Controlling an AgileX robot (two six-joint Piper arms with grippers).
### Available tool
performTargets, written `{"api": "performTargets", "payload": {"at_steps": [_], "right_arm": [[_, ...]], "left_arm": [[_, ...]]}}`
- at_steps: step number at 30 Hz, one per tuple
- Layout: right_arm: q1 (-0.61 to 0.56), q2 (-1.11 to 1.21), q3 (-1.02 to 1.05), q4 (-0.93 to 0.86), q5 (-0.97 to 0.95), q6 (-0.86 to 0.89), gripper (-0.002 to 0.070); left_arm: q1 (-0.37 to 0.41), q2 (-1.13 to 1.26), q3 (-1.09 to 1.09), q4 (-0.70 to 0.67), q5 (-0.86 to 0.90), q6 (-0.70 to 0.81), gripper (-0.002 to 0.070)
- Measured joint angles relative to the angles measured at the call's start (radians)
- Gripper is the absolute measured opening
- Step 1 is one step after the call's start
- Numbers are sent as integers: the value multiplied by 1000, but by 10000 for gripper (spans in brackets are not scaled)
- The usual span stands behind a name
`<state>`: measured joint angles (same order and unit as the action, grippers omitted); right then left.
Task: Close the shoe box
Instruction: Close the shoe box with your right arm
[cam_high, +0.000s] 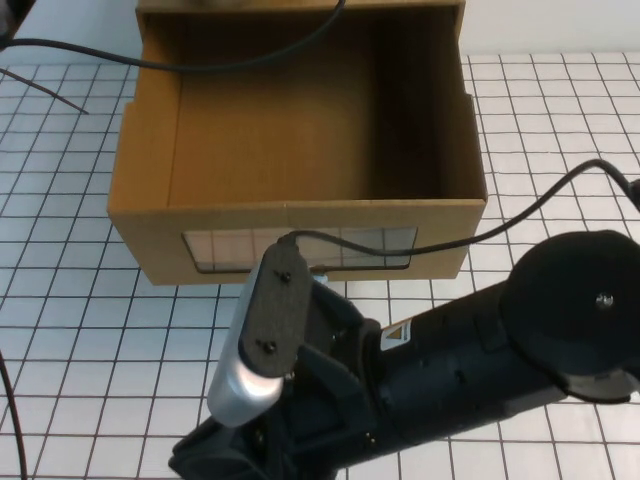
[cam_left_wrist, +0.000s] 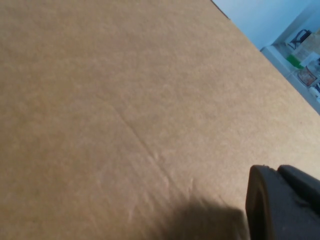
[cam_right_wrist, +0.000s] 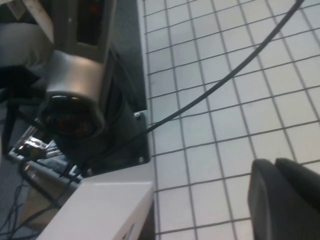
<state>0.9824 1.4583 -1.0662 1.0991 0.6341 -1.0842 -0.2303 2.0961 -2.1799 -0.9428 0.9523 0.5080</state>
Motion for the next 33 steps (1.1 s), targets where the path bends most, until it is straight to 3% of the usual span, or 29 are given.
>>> {"api": "performTargets", "payload": {"at_steps": [5,15,33], "right_arm": [[0,15,1,0,-93,-24,-13],[-11,233,-62,40,-230,-446,-13],[-324,564,-523,93,-79,-506,-13]], "left_arm": [[0,1,0,0,4,-4,-6],[0,1,0,-2,10,-4,-6],[0,2,-5,-7,20,-4,-6]]}}
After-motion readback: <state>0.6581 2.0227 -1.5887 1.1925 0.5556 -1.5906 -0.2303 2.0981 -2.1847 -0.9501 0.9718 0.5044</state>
